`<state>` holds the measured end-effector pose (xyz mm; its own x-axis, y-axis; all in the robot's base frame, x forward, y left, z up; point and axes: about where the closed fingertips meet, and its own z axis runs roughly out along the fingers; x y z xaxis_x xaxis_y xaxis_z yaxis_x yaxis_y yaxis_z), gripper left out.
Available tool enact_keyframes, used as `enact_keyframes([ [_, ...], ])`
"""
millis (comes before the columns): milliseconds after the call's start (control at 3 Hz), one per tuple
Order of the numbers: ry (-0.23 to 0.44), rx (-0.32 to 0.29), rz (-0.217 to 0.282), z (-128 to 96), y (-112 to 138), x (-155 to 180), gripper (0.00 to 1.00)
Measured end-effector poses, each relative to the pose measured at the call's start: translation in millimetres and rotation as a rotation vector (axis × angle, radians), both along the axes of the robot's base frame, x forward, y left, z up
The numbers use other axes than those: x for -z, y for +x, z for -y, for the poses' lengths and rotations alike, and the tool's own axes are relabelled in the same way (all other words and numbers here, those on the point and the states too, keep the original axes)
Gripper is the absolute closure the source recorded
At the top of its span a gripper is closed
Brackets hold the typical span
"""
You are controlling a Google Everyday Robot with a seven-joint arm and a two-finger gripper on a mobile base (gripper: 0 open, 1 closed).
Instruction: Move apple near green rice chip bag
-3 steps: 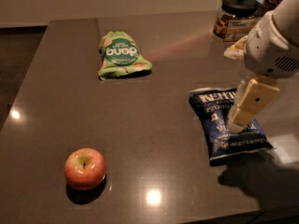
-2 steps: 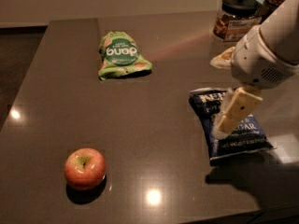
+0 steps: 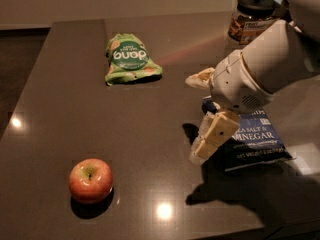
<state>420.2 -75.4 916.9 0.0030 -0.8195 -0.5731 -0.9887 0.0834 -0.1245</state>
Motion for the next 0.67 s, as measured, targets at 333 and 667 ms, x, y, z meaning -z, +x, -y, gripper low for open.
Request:
enact_keyframes([
  [333, 0.004, -0.005, 0.003, -2.1, -0.6, -0.5, 0.0],
  [667, 0.059, -0.059, -0.001, -17.3, -5.7, -3.5, 0.0],
])
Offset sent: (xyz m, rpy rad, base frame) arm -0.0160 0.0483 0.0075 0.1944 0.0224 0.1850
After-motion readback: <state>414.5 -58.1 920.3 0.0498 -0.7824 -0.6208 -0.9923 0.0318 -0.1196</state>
